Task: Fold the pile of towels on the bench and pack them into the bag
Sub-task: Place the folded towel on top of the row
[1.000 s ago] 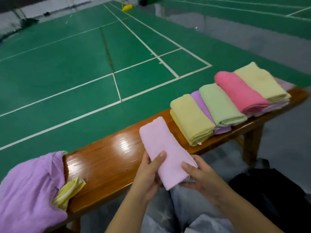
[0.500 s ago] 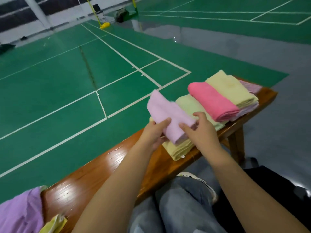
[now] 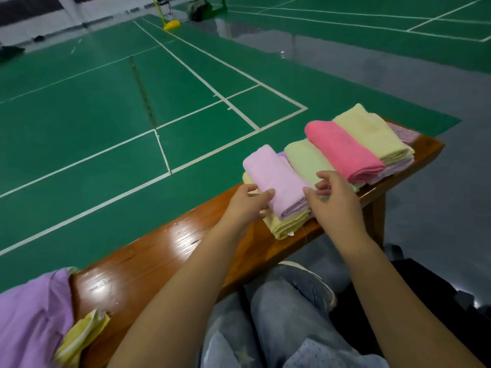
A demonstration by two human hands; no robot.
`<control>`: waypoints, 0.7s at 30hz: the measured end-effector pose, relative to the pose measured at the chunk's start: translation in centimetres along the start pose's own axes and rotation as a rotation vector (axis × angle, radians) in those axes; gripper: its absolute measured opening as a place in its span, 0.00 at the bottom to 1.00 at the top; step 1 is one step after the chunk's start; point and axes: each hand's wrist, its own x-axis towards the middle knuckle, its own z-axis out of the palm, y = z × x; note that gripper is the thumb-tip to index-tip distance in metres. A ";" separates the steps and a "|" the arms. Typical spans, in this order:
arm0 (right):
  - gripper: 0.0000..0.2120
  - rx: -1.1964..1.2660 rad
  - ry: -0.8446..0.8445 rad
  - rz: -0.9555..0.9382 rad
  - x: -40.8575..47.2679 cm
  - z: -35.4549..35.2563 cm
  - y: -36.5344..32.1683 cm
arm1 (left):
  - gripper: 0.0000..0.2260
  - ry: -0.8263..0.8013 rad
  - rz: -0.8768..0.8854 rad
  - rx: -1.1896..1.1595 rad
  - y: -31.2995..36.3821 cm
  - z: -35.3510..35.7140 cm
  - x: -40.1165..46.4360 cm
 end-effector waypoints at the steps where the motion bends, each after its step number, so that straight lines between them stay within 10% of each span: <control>1: 0.17 0.027 -0.006 -0.017 -0.4 0.0 -0.5 | 0.24 -0.006 0.010 -0.007 -0.2 -0.4 -0.8; 10: 0.06 0.033 -0.342 -0.199 -4.7 6.3 -5.2 | 0.09 0.115 0.006 -0.375 -7.3 -8.3 -9.3; 21: 0.04 0.034 -0.794 -0.351 -12.2 15.9 -9.9 | 0.03 0.786 -0.085 -0.600 -20.4 -19.7 -18.0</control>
